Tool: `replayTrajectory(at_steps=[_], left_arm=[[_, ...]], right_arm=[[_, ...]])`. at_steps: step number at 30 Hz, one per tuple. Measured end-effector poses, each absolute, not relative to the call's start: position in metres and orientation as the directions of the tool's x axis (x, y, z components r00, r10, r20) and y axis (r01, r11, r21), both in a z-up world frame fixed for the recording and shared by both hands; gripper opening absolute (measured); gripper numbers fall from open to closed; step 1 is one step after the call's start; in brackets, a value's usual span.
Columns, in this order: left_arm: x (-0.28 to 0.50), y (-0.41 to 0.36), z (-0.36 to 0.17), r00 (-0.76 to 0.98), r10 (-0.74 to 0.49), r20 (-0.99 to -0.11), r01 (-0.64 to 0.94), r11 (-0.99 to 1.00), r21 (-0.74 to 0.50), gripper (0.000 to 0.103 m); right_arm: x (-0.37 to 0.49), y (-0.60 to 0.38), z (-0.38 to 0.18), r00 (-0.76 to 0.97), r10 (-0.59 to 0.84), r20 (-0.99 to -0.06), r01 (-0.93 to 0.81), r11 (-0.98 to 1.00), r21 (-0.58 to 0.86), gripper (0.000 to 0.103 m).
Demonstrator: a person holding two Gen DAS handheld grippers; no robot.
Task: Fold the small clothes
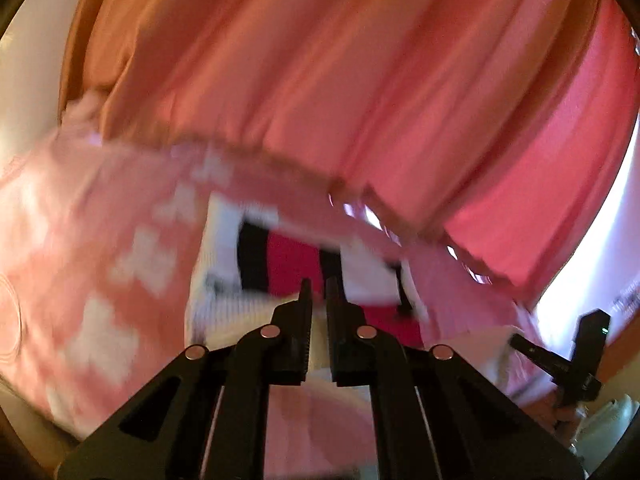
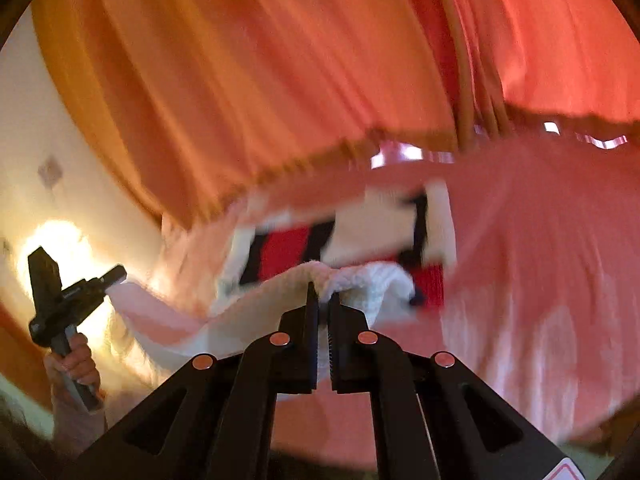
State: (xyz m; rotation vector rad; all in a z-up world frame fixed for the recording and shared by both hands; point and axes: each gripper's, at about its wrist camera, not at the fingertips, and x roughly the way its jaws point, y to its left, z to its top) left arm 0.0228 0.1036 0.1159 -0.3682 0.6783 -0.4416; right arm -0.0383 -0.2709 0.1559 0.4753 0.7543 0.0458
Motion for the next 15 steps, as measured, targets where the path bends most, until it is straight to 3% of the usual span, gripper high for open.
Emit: replayTrajectory(at_steps=[3, 6, 10, 12, 15], left_arm=[[0.084, 0.086, 0.119, 0.752, -0.395, -0.527, 0.222, 0.905, -0.362, 0.006], [0.141, 0.066, 0.098, 0.742, -0.319, -0.589, 0.172, 0.941, -0.293, 0.006], [0.150, 0.068, 0.064, 0.625, -0.432, -0.651, 0.214, 0.896, -0.389, 0.009], [0.131, 0.060, 0.040, 0.530, -0.473, -0.704, 0.272, 0.881, -0.387, 0.028], [0.110, 0.044, 0.001, 0.362, -0.540, -0.760, 0.333, 0.837, -0.435, 0.035]], right_arm=[[0.026, -0.298, 0.145, 0.725, 0.232, -0.648, 0.156, 0.862, 0.483, 0.005], [0.083, -0.318, 0.110, 0.667, 0.217, -0.712, 0.228, 0.851, 0.473, 0.005], [0.103, -0.322, 0.057, 0.607, 0.236, -0.759, 0.281, 0.829, 0.483, 0.005], [0.092, -0.320, 0.047, 0.590, 0.217, -0.778, 0.286, 0.845, 0.452, 0.005], [0.077, -0.322, 0.047, 0.596, 0.219, -0.773, 0.272, 0.850, 0.451, 0.005]])
